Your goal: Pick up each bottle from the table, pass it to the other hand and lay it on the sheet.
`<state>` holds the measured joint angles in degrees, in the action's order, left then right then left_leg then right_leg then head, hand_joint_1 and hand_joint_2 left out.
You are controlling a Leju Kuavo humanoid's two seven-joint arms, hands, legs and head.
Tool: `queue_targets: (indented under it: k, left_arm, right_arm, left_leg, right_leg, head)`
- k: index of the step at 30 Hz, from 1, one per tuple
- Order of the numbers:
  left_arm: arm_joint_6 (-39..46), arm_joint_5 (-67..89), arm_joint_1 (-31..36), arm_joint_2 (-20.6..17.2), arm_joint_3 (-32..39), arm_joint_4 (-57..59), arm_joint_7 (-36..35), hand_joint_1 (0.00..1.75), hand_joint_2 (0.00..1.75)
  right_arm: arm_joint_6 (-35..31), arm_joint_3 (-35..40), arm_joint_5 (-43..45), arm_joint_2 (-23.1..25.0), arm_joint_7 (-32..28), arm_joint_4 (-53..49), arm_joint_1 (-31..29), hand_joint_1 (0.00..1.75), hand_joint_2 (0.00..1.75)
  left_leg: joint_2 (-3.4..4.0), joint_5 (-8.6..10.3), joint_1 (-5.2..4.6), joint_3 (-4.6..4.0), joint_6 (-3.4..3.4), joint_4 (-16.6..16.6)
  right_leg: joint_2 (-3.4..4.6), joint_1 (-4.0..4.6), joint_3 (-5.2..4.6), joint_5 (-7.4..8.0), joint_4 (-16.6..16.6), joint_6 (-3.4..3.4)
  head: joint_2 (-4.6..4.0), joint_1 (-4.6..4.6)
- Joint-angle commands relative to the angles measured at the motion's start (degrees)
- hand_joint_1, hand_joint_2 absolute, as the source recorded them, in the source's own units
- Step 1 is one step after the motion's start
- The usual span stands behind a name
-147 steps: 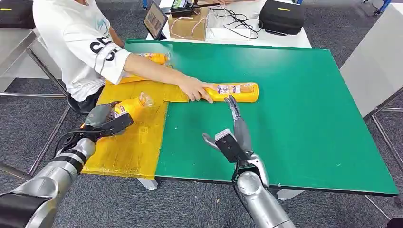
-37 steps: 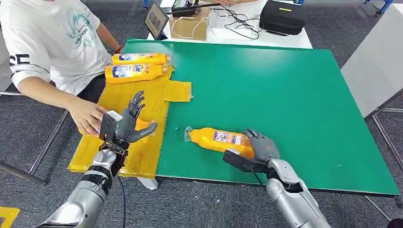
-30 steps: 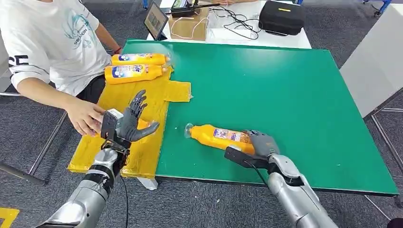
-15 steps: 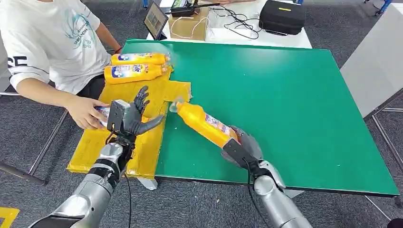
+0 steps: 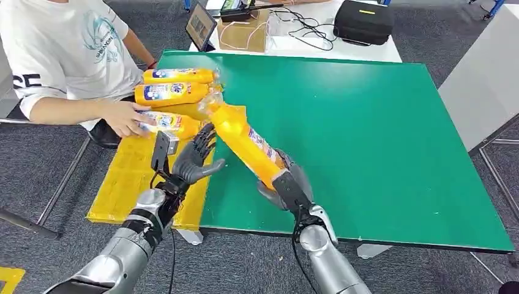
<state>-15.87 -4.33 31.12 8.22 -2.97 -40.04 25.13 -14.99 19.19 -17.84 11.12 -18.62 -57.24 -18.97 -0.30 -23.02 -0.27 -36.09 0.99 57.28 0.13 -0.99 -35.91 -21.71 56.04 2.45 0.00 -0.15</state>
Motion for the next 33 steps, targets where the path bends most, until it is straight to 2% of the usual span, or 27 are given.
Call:
queue_targets:
  k: [1,4,6,12,24,31,33]
  left_arm:
    - [-1.9,-2.3,0.8,-0.3,-3.9,-0.2,-1.2,0.0,1.75]
    - [-1.6,-3.1,-0.6,0.0,-5.2,-4.0,-1.2,0.0,1.75]
    - [-1.8,-3.7,-0.8,-0.4,-6.5,-5.3,-1.4,0.0,1.75]
    - [-2.1,-5.5,0.9,-0.6,-6.9,-3.3,-1.5,0.0,1.75]
    - [-1.5,-5.8,-3.3,-1.5,-7.9,-9.8,-2.3,0.0,1.75]
    - [-1.5,-5.8,-3.4,-1.6,-7.9,-10.0,-2.3,0.0,1.75]
    - [-1.5,-5.8,-3.4,-1.6,-7.9,-10.0,-2.3,0.0,1.75]
  right_arm:
    - [0.7,4.5,0.0,1.5,-0.3,5.0,-4.1,1.75,1.75]
    - [0.9,6.3,0.2,2.6,0.0,7.3,-5.0,1.75,1.75]
    - [4.6,7.2,3.1,3.4,0.0,9.4,-6.2,1.75,1.75]
    - [3.8,12.1,2.5,6.6,0.3,13.6,-9.6,1.75,1.75]
    - [0.8,10.5,1.9,3.7,0.8,14.2,-9.3,1.75,1.75]
    - [0.7,10.4,1.7,3.6,0.8,14.2,-9.2,1.75,1.75]
    - [0.7,10.4,1.7,3.6,0.8,14.2,-9.2,1.75,1.75]
  left_leg:
    - [0.04,-0.07,0.02,0.13,-0.05,0.0]
    - [0.07,-0.1,0.05,0.12,-0.05,0.0]
    - [0.1,-0.12,0.06,0.14,-0.06,0.0]
    - [0.14,-0.12,0.08,0.07,-0.09,0.1]
    - [0.03,-0.23,0.11,0.36,-0.1,0.0]
    - [0.01,-0.23,0.14,0.35,-0.12,0.0]
    - [-0.05,-0.08,0.08,0.1,-0.07,0.0]
  right_leg:
    - [0.02,0.03,0.11,-0.07,0.0,-0.07]
    - [0.08,0.05,0.13,-0.06,0.0,-0.06]
    - [0.09,0.06,0.14,-0.07,0.0,-0.08]
    - [0.14,0.08,0.07,-0.07,0.1,-0.11]
    - [0.02,0.11,0.4,-0.22,0.0,-0.13]
    - [0.0,0.15,0.41,-0.21,0.0,-0.16]
    - [-0.05,0.08,0.14,-0.1,0.0,-0.09]
  head:
    - [0.0,-0.02]
    - [0.0,0.0]
    - [0.0,0.0]
    - [0.0,0.02]
    - [0.0,0.0]
    - [0.0,0.0]
    - [0.0,0.0]
